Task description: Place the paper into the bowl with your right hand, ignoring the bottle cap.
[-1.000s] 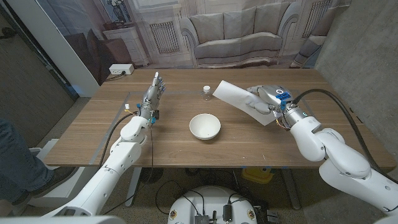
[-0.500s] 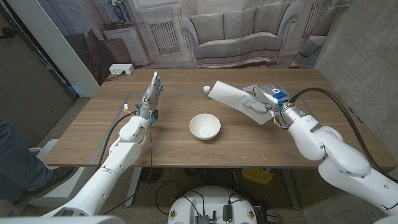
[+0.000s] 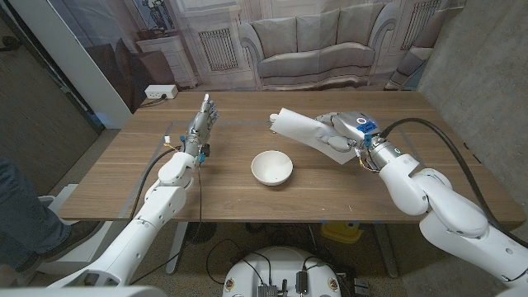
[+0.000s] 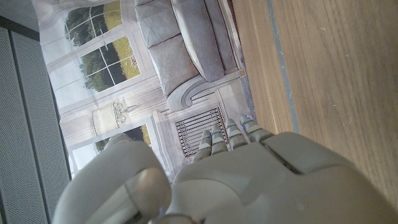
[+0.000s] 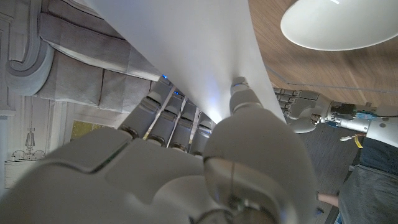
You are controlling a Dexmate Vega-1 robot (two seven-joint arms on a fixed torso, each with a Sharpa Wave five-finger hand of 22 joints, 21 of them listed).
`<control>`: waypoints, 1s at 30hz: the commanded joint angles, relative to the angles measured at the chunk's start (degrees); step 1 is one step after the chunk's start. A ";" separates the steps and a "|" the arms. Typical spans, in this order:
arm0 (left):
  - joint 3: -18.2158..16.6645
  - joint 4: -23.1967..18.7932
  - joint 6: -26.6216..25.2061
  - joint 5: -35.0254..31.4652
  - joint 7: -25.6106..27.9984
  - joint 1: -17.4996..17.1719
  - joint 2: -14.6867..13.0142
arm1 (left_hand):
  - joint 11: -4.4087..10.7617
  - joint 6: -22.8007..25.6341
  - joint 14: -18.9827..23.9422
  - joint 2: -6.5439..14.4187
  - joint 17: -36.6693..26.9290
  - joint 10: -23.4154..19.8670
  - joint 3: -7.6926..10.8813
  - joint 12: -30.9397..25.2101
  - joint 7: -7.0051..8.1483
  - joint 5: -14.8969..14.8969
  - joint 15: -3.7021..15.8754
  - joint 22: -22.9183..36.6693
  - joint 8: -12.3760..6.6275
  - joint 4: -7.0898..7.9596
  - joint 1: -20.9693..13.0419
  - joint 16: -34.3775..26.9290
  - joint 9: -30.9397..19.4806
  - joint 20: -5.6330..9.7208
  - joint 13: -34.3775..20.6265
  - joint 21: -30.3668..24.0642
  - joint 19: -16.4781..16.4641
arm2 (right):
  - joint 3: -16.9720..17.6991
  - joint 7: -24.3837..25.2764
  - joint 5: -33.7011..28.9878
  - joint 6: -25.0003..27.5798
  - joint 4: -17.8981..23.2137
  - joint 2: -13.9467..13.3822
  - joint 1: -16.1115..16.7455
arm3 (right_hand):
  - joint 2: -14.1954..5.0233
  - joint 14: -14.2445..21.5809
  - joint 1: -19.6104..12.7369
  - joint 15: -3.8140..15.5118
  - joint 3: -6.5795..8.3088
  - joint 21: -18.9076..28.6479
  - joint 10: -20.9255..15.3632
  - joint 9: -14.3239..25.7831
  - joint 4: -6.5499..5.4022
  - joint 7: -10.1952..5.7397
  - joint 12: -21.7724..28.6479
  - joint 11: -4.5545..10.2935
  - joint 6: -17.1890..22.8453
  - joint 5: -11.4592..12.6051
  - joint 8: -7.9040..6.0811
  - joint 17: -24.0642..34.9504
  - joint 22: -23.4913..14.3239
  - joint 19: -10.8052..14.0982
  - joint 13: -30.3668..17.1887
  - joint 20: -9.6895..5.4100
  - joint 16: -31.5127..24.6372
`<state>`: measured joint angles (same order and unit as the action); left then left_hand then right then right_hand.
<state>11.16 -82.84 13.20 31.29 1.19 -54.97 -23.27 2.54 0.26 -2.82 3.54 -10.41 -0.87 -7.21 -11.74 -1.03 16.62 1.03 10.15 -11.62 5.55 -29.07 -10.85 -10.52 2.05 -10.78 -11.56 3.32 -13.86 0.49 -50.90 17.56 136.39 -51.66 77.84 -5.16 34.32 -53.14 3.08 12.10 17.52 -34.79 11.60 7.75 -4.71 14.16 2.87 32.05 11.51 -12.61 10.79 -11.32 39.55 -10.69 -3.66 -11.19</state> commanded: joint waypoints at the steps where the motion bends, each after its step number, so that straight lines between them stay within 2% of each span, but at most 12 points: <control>1: 0.01 2.14 0.14 -0.11 -1.70 1.66 0.78 | 0.25 0.31 -0.27 0.33 -0.12 0.23 -0.40 0.12 -0.08 0.30 -0.16 0.18 0.23 0.16 -0.18 0.08 -0.31 1.46 -0.11 0.09 0.59 | -0.64 -1.44 -1.77 -2.19 0.83 1.13 -0.48 | -0.17 -0.34 -0.25 7.28 -0.08 -0.05 -0.50 0.09 -0.29 -0.18 -0.17 -0.08 0.35 0.19 -0.03 0.24 -0.10 -0.28 -0.11 -6.24 0.03; 12: -0.55 3.34 0.07 -0.39 -2.52 2.28 1.23 | 0.14 0.30 -0.30 0.38 -0.12 0.11 -0.51 0.07 -0.09 0.30 -0.10 0.18 0.23 0.16 -0.21 0.10 -0.32 1.45 -0.11 0.09 0.58 | -1.43 -3.88 -2.87 -4.46 0.77 2.07 -2.17 | -0.18 -0.35 -0.19 7.25 -0.14 -0.10 -0.53 0.10 -0.35 -0.12 -0.33 0.13 0.35 0.20 0.09 0.25 -0.11 -0.30 -0.12 -6.18 0.02; 30: -0.94 1.50 -0.87 -1.18 -1.96 1.66 0.91 | 0.28 0.30 -0.31 0.48 -0.12 0.20 -0.72 0.11 -0.10 0.30 -0.10 0.18 0.23 0.16 -0.27 0.10 -0.32 1.46 -0.11 0.09 0.60 | -0.51 -4.61 -2.77 -7.72 1.19 2.24 -1.57 | -0.19 -0.35 -0.07 7.22 -0.23 -0.17 -0.43 0.11 -0.45 -0.18 -0.60 -0.09 0.39 0.19 0.23 0.27 -0.11 -0.35 -0.13 -6.15 0.00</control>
<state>10.38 -80.47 12.85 30.54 -1.01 -53.01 -22.23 2.54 0.26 -2.82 3.85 -10.41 -0.87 -7.51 -11.74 -1.03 16.62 1.03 10.15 -11.62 5.86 -29.38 -10.85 -10.52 2.05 -10.78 -11.56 3.32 -14.80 -3.64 -53.52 11.57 137.12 -49.59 75.95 -5.14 34.12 -53.12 3.29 11.87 17.52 -34.78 11.59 7.51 -4.71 13.72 2.87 32.04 11.51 -12.61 10.79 -11.31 39.32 -10.69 -3.88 -11.19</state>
